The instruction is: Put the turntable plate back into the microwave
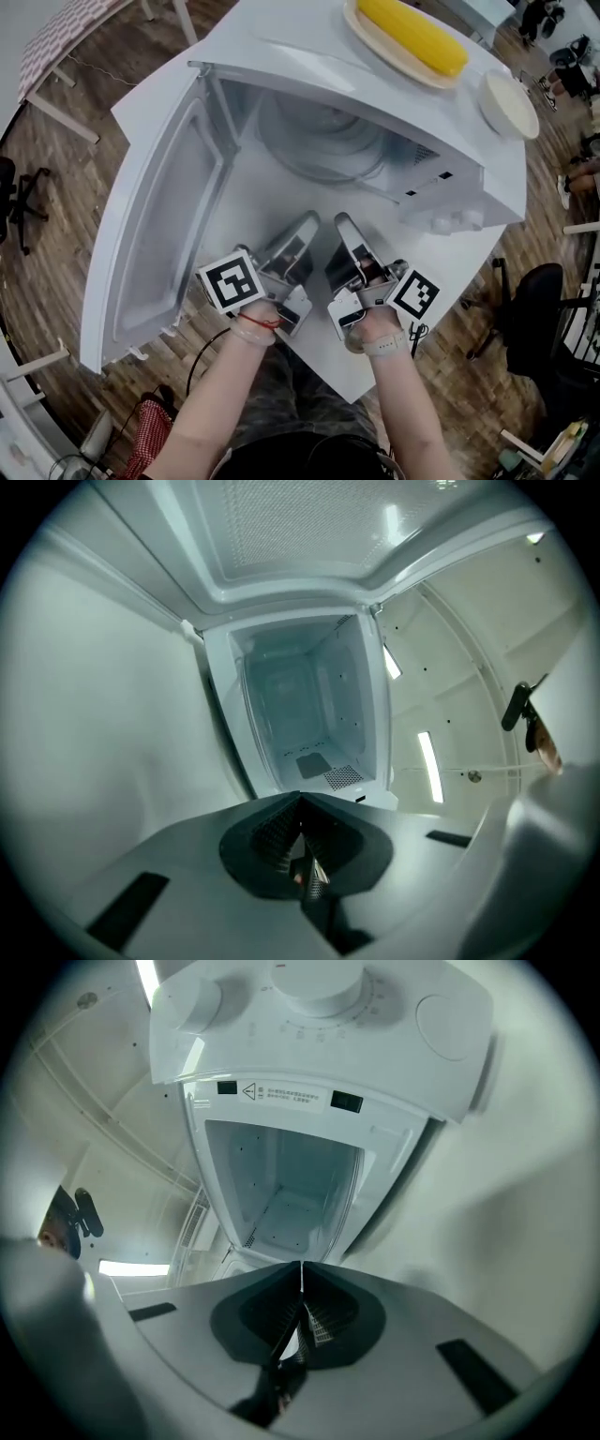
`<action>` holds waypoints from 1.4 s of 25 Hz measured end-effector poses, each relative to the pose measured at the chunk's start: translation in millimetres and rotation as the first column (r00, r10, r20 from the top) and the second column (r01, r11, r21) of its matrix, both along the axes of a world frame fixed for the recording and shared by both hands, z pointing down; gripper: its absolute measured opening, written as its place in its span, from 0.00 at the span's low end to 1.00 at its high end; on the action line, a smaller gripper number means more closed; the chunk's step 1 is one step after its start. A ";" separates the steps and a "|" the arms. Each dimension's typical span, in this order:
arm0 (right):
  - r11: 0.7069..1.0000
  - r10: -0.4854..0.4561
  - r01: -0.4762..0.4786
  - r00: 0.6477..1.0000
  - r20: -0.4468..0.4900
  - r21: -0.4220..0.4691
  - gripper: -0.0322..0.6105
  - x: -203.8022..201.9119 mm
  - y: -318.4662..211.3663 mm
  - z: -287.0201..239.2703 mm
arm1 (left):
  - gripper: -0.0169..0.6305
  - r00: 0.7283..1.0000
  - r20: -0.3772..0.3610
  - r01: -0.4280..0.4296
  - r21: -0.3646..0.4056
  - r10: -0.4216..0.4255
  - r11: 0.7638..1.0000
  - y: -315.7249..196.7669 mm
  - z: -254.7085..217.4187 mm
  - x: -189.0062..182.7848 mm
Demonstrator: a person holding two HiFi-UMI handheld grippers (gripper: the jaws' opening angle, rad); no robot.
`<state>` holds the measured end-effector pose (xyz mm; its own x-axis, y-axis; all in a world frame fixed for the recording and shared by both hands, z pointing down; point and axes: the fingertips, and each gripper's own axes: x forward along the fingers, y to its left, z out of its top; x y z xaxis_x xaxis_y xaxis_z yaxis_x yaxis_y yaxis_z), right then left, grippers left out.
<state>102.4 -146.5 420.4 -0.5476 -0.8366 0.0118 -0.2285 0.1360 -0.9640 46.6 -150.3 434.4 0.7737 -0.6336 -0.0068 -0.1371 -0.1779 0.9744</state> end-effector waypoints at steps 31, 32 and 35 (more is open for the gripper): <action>0.990 -0.113 0.119 0.990 -0.086 0.071 0.09 -20.2 119.4 -68.7 | 0.05 0.987 0.161 -0.009 0.171 -0.019 0.985 113.2 -69.7 -23.6; 0.990 -0.112 0.119 0.989 -0.098 0.070 0.08 -19.9 121.9 -68.7 | 0.05 0.983 0.181 -0.015 0.186 -0.019 0.983 116.5 -70.3 -22.8; 0.991 -0.109 0.117 0.985 -0.132 0.057 0.08 -18.9 130.1 -66.8 | 0.05 0.971 0.237 -0.029 0.210 -0.022 0.977 126.3 -67.8 -20.2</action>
<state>83.5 -16.5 353.6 -0.6362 -0.7707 0.0360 -0.3294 0.2291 -0.9160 26.3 -24.0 366.6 0.7714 -0.6348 0.0440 -0.3584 -0.3763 0.8544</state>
